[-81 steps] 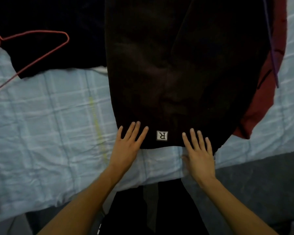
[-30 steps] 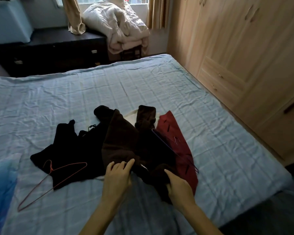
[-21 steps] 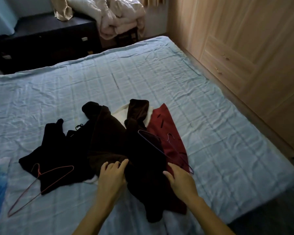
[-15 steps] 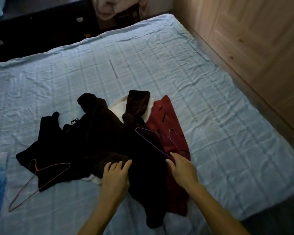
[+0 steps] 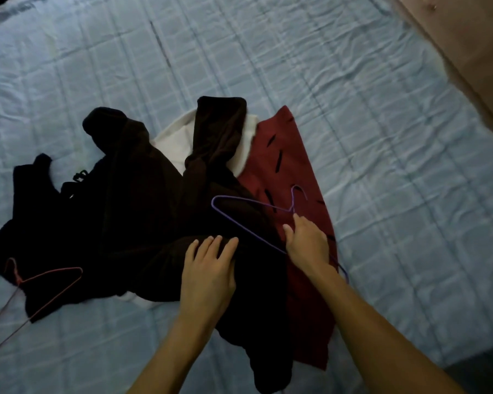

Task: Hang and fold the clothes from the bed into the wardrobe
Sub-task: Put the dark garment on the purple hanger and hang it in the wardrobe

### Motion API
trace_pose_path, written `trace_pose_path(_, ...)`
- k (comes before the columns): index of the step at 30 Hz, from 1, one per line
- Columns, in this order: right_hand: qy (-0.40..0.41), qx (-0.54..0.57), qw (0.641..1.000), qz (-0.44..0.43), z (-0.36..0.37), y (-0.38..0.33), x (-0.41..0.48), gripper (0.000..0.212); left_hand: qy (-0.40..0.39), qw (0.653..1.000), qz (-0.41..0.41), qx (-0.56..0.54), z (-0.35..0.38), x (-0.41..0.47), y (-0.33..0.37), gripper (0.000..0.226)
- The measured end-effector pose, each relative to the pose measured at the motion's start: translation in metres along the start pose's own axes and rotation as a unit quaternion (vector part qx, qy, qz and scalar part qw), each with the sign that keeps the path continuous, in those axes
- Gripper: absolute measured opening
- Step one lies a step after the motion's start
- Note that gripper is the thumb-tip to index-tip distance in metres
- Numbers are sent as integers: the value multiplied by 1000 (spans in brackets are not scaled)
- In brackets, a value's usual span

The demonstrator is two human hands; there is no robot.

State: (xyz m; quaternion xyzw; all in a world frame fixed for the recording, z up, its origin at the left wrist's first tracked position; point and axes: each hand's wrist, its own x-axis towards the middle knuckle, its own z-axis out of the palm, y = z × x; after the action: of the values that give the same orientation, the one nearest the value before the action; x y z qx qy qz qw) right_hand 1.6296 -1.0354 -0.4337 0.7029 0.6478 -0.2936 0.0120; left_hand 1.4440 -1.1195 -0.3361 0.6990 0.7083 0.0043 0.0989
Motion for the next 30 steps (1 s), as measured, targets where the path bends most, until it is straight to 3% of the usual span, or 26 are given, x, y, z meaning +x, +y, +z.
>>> trace_pose_path(8,-39,34,997,64,23,-5,45,57,15,1000,5,-16,11,7,-1,43)
trace_pose_path(14,53,128,987,86,21,-17,33,58,8,999,-1,-32,3,0,-5,47)
trace_pose_path(17,96,252,959,90,9,-25,15,39,2,998,-22,-59,-6,-7,-8,49)
trace_pose_path(20,125,295,946,58,-2,-34,-7,26,-5,998,-36,-56,-14,-18,-13,47)
trace_pose_path(25,96,306,947,5,-20,-56,-52,23,-43,998,-45,-19,-23,-39,-27,50)
trace_pose_path(30,143,335,931,-26,-46,-72,-110,15,-45,993,-93,-55,-36,-65,-44,40)
